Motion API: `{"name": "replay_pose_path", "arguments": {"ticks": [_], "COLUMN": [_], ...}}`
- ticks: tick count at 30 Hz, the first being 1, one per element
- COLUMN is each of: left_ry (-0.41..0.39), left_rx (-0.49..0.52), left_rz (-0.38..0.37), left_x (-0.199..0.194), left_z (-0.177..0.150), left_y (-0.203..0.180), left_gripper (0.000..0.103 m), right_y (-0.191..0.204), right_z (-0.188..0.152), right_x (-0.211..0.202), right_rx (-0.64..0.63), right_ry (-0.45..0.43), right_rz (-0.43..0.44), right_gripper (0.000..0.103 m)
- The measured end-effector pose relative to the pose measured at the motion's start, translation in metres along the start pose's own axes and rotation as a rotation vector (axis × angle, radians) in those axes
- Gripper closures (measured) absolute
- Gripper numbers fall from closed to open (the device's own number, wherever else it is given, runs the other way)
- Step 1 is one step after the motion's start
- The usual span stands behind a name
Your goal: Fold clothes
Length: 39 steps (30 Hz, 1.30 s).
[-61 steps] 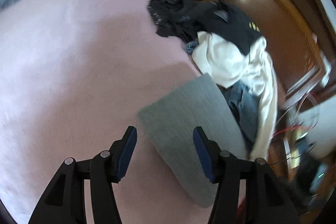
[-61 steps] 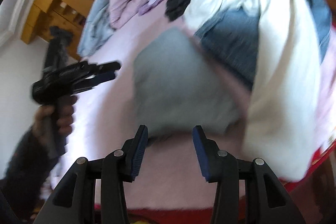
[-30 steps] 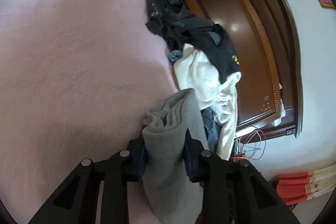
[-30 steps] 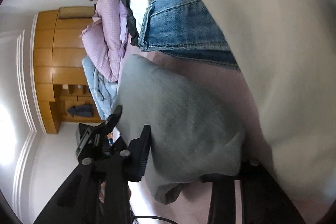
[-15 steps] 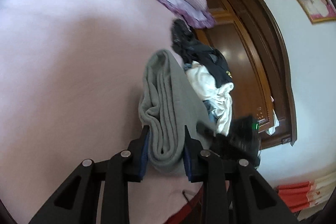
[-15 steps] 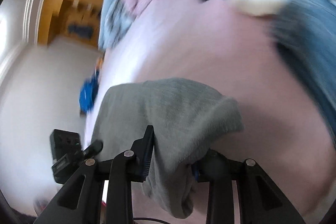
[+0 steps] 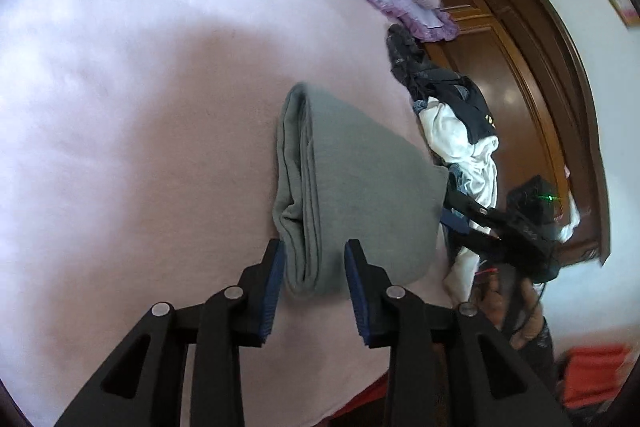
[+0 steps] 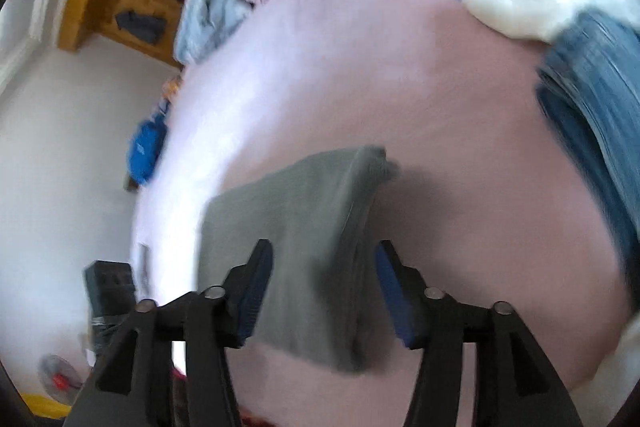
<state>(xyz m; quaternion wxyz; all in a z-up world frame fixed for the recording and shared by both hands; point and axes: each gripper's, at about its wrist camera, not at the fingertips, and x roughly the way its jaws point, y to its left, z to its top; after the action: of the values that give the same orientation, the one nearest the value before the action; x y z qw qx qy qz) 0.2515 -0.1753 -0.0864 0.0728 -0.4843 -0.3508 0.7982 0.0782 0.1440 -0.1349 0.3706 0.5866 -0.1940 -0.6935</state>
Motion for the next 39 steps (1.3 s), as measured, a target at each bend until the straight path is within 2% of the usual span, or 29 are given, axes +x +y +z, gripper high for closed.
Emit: {"name": "replay_pose_path", "arguments": {"ticks": [2, 5, 8, 10, 11, 12, 14, 19, 23, 26, 29, 31, 35, 39], "left_ry": [-0.019, -0.025, -0.017, -0.010, -0.006, -0.003, -0.005, 0.024, 0.093, 0.141, 0.155, 0.151, 0.125, 0.091], "left_rx": [0.009, -0.017, -0.052, -0.069, -0.073, -0.072, -0.076, -0.080, -0.080, -0.031, 0.013, 0.028, 0.076, 0.147], "left_rz": [0.007, -0.004, -0.030, -0.030, -0.017, -0.011, 0.005, 0.025, 0.029, 0.076, 0.108, 0.115, 0.123, 0.161], "left_x": [-0.011, -0.018, -0.012, -0.005, 0.000, 0.003, 0.011, 0.034, 0.052, 0.067, 0.073, 0.074, 0.068, 0.065], "left_z": [-0.003, -0.003, 0.002, 0.007, 0.011, 0.012, 0.017, 0.028, 0.029, 0.023, 0.017, 0.015, 0.013, 0.014], "left_y": [-0.001, 0.001, 0.003, 0.002, 0.000, -0.001, -0.005, -0.012, -0.015, -0.024, -0.031, -0.032, -0.036, -0.048], "left_gripper": [0.067, 0.066, 0.066, 0.062, 0.058, 0.048, 0.035, 0.035, 0.035, 0.035, 0.035, 0.041, 0.054, 0.062], "right_y": [-0.005, -0.015, -0.018, -0.021, -0.020, -0.019, -0.018, -0.023, -0.021, -0.011, 0.004, 0.008, -0.003, 0.002], "right_z": [-0.018, -0.042, -0.050, -0.055, -0.054, -0.052, -0.049, -0.041, -0.035, -0.032, -0.031, -0.031, -0.032, -0.033], "right_x": [-0.001, 0.007, 0.008, 0.009, 0.009, 0.010, 0.014, 0.029, 0.031, 0.035, 0.038, 0.039, 0.034, 0.030], "right_rx": [0.031, 0.092, 0.147, 0.176, 0.181, 0.184, 0.197, 0.249, 0.244, 0.165, 0.051, 0.007, 0.030, -0.010], "right_ry": [0.009, 0.029, 0.011, 0.005, 0.002, 0.003, 0.008, 0.025, 0.020, 0.021, 0.032, 0.030, 0.017, 0.000], "right_rz": [0.037, 0.043, 0.059, 0.070, 0.058, 0.052, 0.049, 0.084, 0.098, 0.043, -0.038, -0.059, -0.026, -0.042], "right_gripper": [0.043, 0.043, 0.043, 0.043, 0.042, 0.040, 0.039, 0.035, 0.026, 0.026, 0.033, 0.040, 0.065, 0.073]}}
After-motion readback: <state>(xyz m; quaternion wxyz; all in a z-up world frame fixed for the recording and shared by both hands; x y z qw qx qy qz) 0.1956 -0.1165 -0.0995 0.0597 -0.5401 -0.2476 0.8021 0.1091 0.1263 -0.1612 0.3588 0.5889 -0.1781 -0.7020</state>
